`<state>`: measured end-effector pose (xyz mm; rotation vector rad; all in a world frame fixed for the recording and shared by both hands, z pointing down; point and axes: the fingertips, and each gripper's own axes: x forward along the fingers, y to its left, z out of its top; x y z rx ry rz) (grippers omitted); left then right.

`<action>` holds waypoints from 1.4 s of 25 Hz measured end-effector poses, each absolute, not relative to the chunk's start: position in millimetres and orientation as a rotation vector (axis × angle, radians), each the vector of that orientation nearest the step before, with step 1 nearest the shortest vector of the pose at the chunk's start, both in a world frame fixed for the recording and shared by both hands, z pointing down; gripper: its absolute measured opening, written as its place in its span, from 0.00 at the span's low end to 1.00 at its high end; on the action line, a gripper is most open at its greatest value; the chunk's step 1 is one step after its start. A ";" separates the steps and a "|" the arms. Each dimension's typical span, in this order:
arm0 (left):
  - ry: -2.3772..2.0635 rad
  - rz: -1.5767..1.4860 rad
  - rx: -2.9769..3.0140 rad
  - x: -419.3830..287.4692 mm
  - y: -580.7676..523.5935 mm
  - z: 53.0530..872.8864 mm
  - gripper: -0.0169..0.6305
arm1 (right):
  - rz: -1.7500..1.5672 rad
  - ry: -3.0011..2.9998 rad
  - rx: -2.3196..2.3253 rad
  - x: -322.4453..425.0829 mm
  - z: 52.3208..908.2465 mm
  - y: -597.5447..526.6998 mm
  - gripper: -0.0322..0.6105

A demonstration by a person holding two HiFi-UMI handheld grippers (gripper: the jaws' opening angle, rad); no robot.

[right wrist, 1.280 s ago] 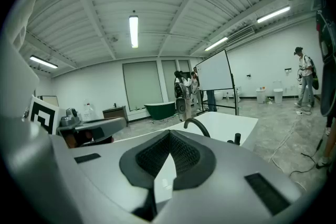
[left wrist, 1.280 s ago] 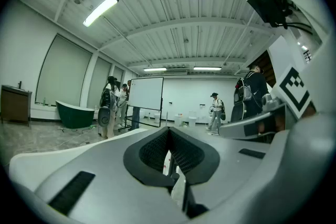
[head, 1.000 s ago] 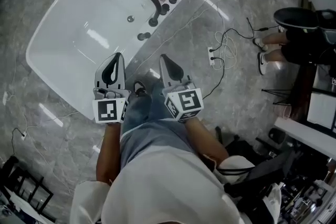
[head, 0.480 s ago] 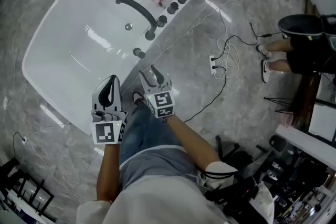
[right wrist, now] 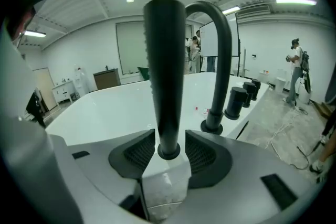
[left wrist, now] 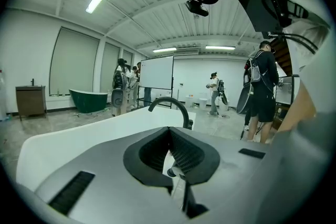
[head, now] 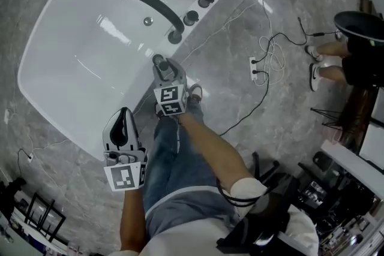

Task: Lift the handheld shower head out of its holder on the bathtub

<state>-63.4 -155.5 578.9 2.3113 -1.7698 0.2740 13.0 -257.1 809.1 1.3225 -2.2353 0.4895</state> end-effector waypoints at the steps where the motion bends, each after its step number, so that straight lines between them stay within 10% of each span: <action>1: -1.773 0.271 2.311 -63.4 -158.6 584.3 0.05 | 0.465 -2.246 1.308 9.8 811.9 -262.1 0.34; 22: -1.841 0.306 2.092 -96.3 -269.5 754.4 0.05 | 0.242 -2.413 1.250 -13.2 805.5 -268.9 0.25; 35: -1.846 0.077 2.309 -97.5 -196.0 455.8 0.05 | 0.268 -2.670 1.392 1.2 428.9 -183.4 0.24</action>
